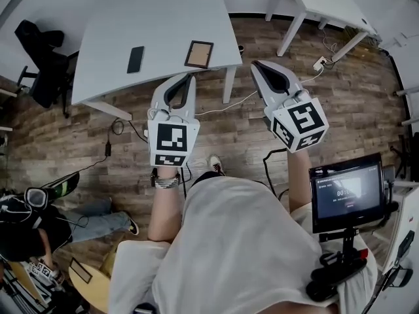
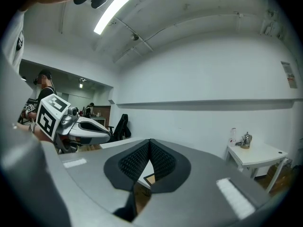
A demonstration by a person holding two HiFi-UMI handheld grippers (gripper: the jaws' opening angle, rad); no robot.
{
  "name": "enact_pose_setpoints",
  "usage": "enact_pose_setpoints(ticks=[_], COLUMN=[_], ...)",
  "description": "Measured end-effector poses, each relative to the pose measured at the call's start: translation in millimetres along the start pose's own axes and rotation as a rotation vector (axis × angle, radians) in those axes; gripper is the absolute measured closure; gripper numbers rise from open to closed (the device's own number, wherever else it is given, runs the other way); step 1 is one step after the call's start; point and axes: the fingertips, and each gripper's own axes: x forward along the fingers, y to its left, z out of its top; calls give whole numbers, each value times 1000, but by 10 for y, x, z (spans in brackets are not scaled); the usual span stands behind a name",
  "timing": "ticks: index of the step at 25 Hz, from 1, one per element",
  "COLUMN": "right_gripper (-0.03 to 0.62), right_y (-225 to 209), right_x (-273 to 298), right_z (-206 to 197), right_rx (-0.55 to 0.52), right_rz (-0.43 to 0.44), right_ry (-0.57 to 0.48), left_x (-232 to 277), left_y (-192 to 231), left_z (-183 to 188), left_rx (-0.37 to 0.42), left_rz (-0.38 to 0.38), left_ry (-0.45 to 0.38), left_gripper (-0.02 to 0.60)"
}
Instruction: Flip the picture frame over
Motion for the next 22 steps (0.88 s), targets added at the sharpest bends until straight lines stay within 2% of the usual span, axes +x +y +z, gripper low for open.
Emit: enact_pose_setpoints(ticks=[11,18,22], right_gripper=[591,591,591], right_y=[-91,-520,-537], right_x=[448,1050,1073], right_z=[-378,-882,-979], right_rx=[39,98,111], right_rz=[-35,-20,-26], right_ry=[73,145,151], left_x=[514,1252,1285], left_y=[199,286,222], left_z=[-454,-969,-1057], left_rx=[11,1,11], left_rz=[-97,-169,-199], left_ry=[77,193,204], left_gripper=[560,525,512])
